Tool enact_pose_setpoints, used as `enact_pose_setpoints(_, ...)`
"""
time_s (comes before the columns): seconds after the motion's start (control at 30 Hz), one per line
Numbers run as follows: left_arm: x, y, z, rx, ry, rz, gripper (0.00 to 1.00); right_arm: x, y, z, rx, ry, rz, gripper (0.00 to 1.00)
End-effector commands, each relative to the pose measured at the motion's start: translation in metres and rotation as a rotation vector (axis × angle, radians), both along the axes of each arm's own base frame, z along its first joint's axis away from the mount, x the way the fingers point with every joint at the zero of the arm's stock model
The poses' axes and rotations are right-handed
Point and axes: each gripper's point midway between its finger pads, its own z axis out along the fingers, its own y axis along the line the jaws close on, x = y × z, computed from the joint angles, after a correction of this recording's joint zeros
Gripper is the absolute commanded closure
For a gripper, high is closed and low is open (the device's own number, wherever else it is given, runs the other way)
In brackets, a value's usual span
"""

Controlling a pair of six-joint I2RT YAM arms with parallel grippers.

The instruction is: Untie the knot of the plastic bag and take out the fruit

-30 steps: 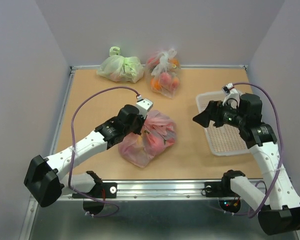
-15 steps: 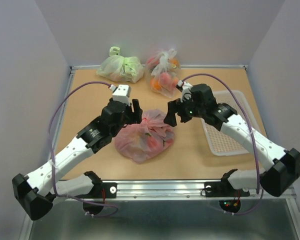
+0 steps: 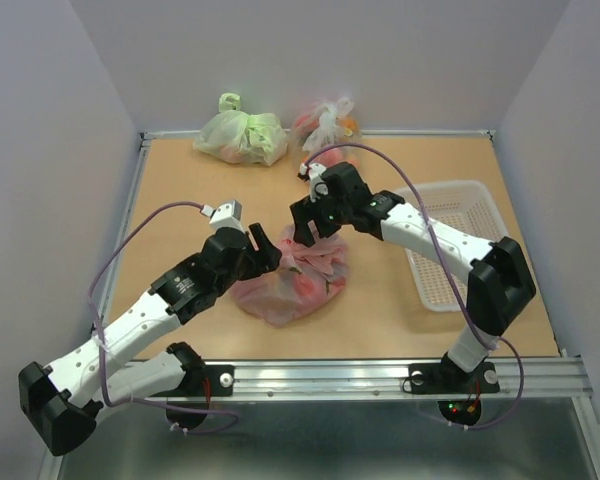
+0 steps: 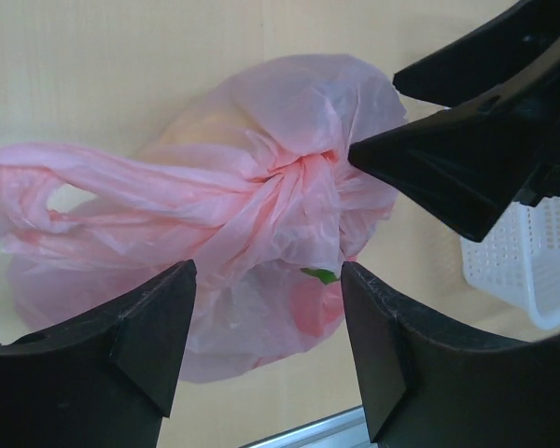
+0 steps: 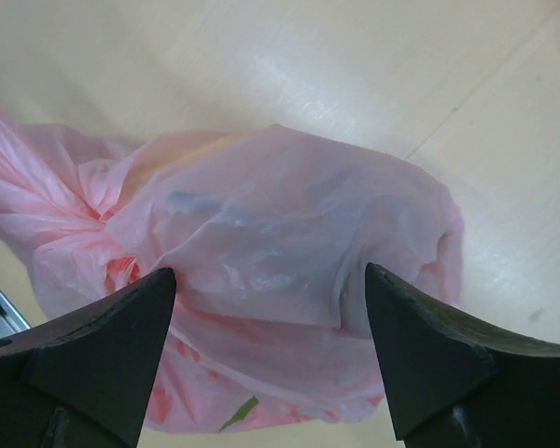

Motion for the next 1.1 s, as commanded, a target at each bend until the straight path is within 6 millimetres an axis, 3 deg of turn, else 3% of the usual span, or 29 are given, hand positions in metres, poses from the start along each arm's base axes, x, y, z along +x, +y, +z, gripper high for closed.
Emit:
enact_pose_setpoints(0.0,0.0,-0.012,-0.008,-0.098,0.041,0.03,0.26,0.009,0.025,0.005,0.033,-0.059,0.028,0.16)
enact_pose_setpoints(0.07,0.001,-0.017,-0.019,-0.138,0.061,0.048,0.26,0.007,0.027,-0.004,0.026,-0.052,0.016,0.49)
enact_pose_setpoints(0.1,0.002,-0.018,-0.025,-0.152,0.071,0.059,0.25,0.007,0.026,-0.004,0.03,-0.047,0.005,0.84)
enact_pose_setpoints(0.13,0.0,-0.017,-0.037,-0.158,0.089,0.067,0.25,0.005,0.026,-0.004,0.035,-0.045,-0.008,0.98)
enact_pose_setpoints(0.2,0.003,-0.024,-0.037,-0.23,0.09,0.085,0.23,-0.003,0.025,0.003,0.073,-0.047,-0.038,0.99)
enact_pose_setpoints(0.27,0.002,-0.027,-0.044,-0.262,0.104,0.092,0.22,-0.009,0.017,-0.003,0.073,-0.048,-0.096,0.99)
enact_pose_setpoints(0.3,0.004,-0.03,-0.04,-0.293,0.098,0.099,0.22,-0.016,0.02,0.013,0.131,-0.065,-0.129,0.99)
enact_pose_setpoints(0.33,0.005,-0.031,-0.04,-0.302,0.097,0.1,0.21,-0.015,0.017,0.015,0.143,-0.077,-0.175,0.99)
enact_pose_setpoints(0.37,0.008,-0.034,-0.034,-0.323,0.082,0.097,0.21,-0.023,0.015,0.006,0.151,-0.052,-0.184,0.99)
enact_pose_setpoints(0.43,0.011,-0.037,-0.027,-0.341,0.062,0.095,0.21,-0.028,0.017,0.02,0.226,-0.059,-0.242,0.99)
enact_pose_setpoints(0.57,0.02,-0.048,-0.008,-0.398,0.001,0.069,0.21,-0.037,0.019,0.017,0.242,-0.063,-0.305,0.99)
enact_pose_setpoints(0.7,0.024,-0.06,-0.022,-0.362,0.036,0.031,0.21,-0.044,0.025,0.019,0.284,-0.042,-0.326,0.99)
enact_pose_setpoints(0.8,0.024,-0.064,-0.03,-0.367,0.055,0.025,0.27,-0.045,0.025,0.019,0.294,-0.046,-0.347,0.99)
enact_pose_setpoints(0.9,0.025,-0.06,-0.027,-0.361,0.047,0.044,0.52,-0.038,0.008,0.016,0.279,-0.077,-0.439,0.99)
enact_pose_setpoints(0.93,0.028,-0.055,-0.022,-0.355,0.027,0.071,0.73,-0.036,0.001,0.015,0.272,-0.093,-0.468,0.99)
enact_pose_setpoints(1.0,0.03,-0.042,-0.02,-0.302,0.005,0.1,0.9,-0.031,-0.024,0.013,0.243,-0.151,-0.555,0.99)
enact_pose_setpoints(1.03,0.034,-0.033,-0.009,-0.296,-0.031,0.129,1.0,-0.03,-0.033,0.013,0.229,-0.173,-0.581,0.99)
enact_pose_setpoints(1.07,0.035,-0.028,-0.008,-0.277,-0.04,0.136,1.0,-0.028,-0.042,0.013,0.222,-0.188,-0.608,0.99)
